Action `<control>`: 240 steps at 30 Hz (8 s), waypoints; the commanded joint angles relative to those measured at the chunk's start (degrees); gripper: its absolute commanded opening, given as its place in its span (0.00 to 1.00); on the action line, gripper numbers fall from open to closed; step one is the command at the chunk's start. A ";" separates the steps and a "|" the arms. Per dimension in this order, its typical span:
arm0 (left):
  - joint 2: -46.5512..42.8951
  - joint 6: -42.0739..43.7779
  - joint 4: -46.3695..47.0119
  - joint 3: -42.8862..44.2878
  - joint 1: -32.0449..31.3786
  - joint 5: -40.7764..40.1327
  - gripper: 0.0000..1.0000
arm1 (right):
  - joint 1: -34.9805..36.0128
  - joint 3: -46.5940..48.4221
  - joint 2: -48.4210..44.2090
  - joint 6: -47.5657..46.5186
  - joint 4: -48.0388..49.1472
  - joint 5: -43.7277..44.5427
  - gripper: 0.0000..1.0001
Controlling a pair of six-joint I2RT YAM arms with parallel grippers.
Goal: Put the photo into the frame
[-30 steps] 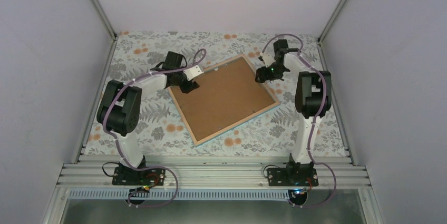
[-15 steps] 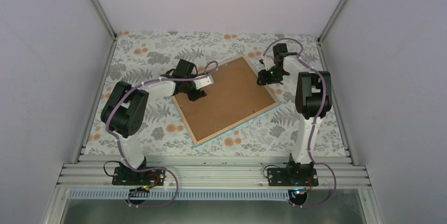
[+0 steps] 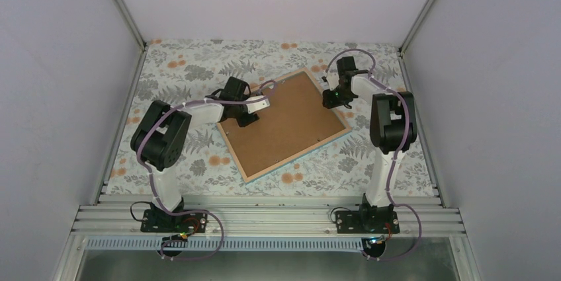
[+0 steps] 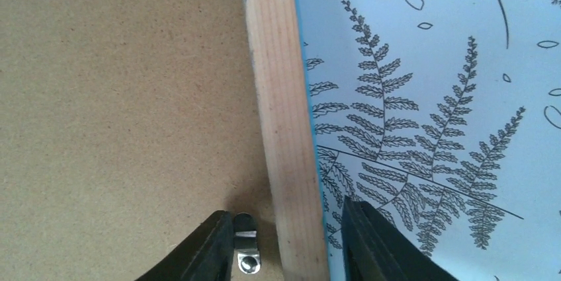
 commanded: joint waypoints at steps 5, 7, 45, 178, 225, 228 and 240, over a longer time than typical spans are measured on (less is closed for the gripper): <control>1.48 0.58 1.51 -1.86 -0.66 -3.17 0.51 | 0.13 -2.92 2.04 0.18 -1.53 9.30 0.22; 1.45 0.35 1.49 -1.65 -0.59 -3.33 0.51 | 0.12 -2.43 1.94 0.70 -2.07 8.69 0.14; -1.44 -11.47 -6.20 9.51 1.85 1.31 0.67 | -3.65 2.10 -4.11 -1.31 1.60 -9.71 0.71; 22.55 -30.22 1.32 19.13 -8.59 -10.33 0.24 | 10.50 -14.54 -2.90 -12.00 11.21 -20.10 0.14; 29.39 -36.77 -3.13 27.55 -7.11 -11.32 0.14 | 13.89 -22.12 -8.28 -13.53 11.79 -23.10 0.04; 30.04 -37.22 -4.03 29.14 -6.94 -10.81 0.14 | 13.92 -21.96 -8.17 -13.32 11.86 -22.72 0.04; 11.63 -26.96 -0.11 19.49 -4.35 -4.45 0.47 | 12.86 -19.48 -8.15 -7.37 11.87 -21.65 0.11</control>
